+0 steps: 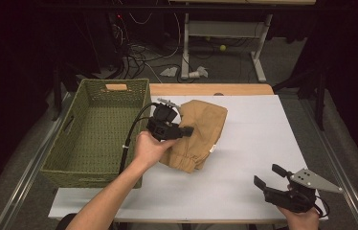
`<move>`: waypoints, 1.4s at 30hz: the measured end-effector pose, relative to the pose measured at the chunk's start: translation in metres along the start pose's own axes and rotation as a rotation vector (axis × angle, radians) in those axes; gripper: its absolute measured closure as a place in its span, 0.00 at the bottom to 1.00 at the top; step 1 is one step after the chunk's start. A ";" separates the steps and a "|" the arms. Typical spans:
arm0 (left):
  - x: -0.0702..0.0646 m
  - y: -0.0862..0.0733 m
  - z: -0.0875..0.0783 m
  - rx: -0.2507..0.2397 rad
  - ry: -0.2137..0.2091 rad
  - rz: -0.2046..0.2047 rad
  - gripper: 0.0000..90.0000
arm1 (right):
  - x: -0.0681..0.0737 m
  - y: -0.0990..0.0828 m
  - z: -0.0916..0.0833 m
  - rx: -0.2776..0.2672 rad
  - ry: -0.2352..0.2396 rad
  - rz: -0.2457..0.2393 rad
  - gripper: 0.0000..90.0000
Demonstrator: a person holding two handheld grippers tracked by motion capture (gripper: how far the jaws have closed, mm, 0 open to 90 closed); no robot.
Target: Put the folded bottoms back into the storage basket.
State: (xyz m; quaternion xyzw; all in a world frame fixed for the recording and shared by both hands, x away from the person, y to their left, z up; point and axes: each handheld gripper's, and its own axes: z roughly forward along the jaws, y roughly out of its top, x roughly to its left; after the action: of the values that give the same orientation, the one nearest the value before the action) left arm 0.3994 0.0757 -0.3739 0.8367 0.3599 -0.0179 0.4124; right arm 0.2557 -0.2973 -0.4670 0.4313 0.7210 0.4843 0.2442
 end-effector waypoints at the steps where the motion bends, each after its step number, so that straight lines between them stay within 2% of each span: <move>1: 0.000 0.000 -0.001 0.001 0.001 0.002 0.86 | 0.000 0.000 0.000 0.000 0.000 0.000 0.25; 17: 0.000 -0.005 -0.016 -0.013 0.004 0.006 0.86 | 0.000 0.000 0.000 0.001 0.001 0.002 0.25; 33: 0.005 -0.012 -0.042 -0.041 0.026 0.005 0.86 | 0.000 0.000 0.000 -0.002 0.001 0.003 0.25; 42: 0.009 -0.019 -0.056 -0.062 0.031 -0.010 0.86 | 0.000 0.000 0.000 -0.002 -0.001 0.001 0.25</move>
State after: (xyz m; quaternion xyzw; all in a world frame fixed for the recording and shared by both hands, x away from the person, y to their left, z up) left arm 0.3796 0.1277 -0.3529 0.8219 0.3709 0.0043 0.4323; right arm 0.2556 -0.2976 -0.4670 0.4318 0.7200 0.4851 0.2446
